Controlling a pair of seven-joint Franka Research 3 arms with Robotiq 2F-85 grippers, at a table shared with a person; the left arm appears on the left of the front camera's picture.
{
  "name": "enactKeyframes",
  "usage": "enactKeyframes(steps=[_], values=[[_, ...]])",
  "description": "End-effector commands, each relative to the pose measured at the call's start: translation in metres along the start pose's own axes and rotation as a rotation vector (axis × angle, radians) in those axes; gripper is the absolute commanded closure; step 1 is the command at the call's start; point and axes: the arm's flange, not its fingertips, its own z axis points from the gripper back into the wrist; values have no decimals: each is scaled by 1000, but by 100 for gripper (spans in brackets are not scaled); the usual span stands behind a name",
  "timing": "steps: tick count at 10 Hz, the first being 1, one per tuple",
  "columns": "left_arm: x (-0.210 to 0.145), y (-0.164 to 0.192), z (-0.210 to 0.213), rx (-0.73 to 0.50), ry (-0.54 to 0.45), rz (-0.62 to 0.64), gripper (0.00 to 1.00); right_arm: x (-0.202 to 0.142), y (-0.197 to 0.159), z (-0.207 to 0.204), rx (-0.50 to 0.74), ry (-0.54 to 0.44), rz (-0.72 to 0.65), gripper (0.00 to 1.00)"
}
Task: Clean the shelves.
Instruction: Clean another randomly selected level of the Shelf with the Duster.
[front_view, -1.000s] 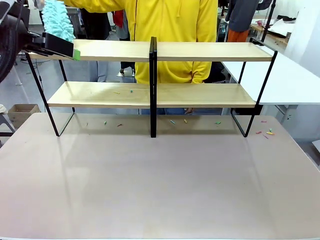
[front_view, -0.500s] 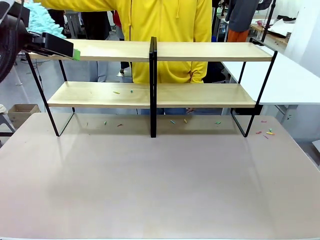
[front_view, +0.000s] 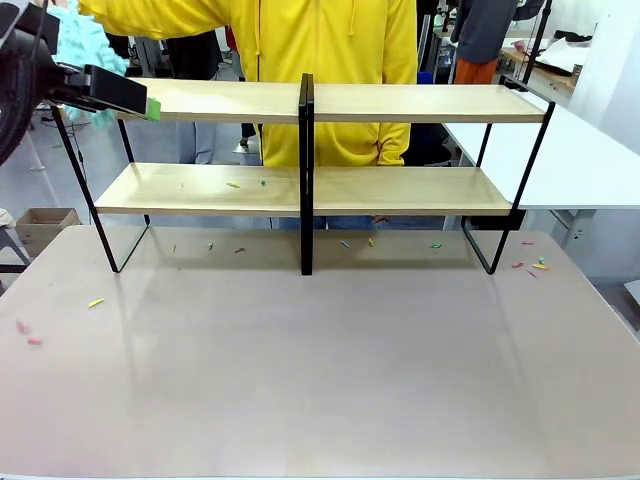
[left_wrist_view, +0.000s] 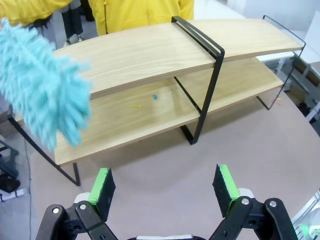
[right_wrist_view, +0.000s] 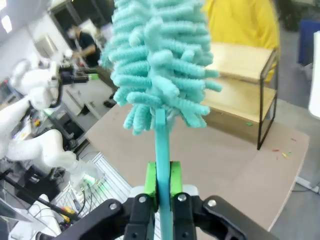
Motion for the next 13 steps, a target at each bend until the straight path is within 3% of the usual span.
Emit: enactKeyframes(steps=[1, 2, 3, 4, 5, 6, 7, 8, 9, 11, 12, 13], values=[[0, 0, 0, 3, -4, 1, 0, 35, 18, -61, 107, 207, 140, 88], [0, 0, 0, 3, -4, 1, 0, 43, 27, -105, 120, 435, 191, 88], [0, 0, 0, 3, -4, 1, 0, 39, 44, -152, 213, 594, 247, 88], [0, 0, 0, 3, -4, 1, 0, 26, 59, -191, 157, 835, 290, 88], [0, 0, 0, 3, -4, 1, 0, 9, 77, -222, 195, 1014, 366, 88], [0, 0, 0, 3, -4, 1, 0, 3, 88, -224, 234, 1107, 441, 88], [0, 0, 0, 3, -4, 1, 0, 15, 83, -194, 197, 999, 465, 88], [0, 0, 0, 3, -4, 1, 0, -5, 87, -244, 198, 912, 245, 88], [0, 0, 0, 3, -4, 1, 0, -9, 94, -240, 197, 1012, 317, 88], [0, 0, 0, 3, -4, 1, 0, -10, 108, -283, 98, 1186, 279, 88], [0, 0, 0, 3, -4, 1, 0, -12, 111, -317, 45, 1239, 262, 88], [0, 0, 0, 3, -4, 1, 0, -11, 117, -354, -10, 1186, 199, 88]])
